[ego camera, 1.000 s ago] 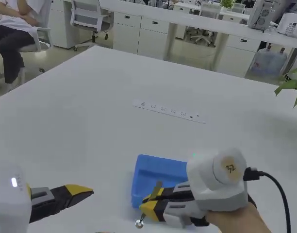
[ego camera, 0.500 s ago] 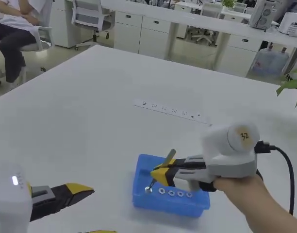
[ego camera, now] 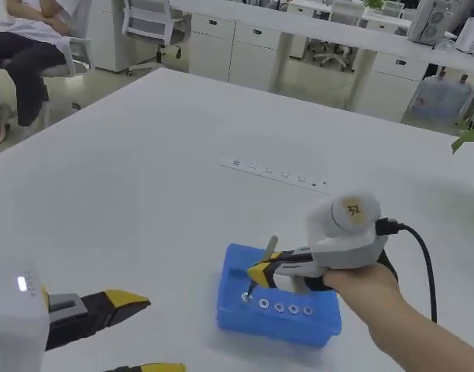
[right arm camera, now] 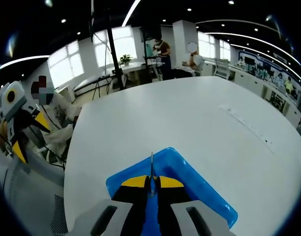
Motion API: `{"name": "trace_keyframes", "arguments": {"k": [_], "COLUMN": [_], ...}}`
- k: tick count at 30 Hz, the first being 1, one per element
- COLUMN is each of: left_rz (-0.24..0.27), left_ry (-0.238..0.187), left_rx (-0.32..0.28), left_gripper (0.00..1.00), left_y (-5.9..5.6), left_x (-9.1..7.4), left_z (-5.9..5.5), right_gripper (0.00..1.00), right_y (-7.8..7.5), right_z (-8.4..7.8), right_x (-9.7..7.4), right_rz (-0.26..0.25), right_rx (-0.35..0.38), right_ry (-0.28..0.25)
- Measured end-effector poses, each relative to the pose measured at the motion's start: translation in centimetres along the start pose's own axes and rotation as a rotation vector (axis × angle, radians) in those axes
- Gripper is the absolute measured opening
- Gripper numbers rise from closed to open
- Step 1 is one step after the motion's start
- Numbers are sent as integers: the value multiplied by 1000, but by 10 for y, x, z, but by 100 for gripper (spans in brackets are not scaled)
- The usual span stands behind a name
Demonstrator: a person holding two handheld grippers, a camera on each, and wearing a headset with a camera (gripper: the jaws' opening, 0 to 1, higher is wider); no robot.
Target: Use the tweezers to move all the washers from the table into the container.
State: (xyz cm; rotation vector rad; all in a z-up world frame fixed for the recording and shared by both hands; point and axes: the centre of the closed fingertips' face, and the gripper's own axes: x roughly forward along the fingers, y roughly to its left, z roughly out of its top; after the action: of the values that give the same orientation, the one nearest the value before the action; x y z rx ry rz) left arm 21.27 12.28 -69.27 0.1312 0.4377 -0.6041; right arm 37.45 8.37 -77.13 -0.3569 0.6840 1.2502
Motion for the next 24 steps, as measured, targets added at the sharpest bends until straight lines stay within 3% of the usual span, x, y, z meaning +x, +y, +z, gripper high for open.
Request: {"name": "trace_keyframes", "arguments": {"k": [6,17,24], "left_rz": [2,-3,-12], "left_ry": [1,7,9], "left_rx": [-1,2,5], "left_gripper": [40,40,39], "left_y": [1,2,0], "left_x": [0,3,5], "left_z": [1,2,4], "right_gripper": [3,3,3], "right_y": [-2,-5,10], "right_z": [-9,-8,2], "right_x": [4,6,-21], "right_rz": [-2,-15,-13], "right_rx": [-9,-21,-24], "right_ry": [31,24,-63]}}
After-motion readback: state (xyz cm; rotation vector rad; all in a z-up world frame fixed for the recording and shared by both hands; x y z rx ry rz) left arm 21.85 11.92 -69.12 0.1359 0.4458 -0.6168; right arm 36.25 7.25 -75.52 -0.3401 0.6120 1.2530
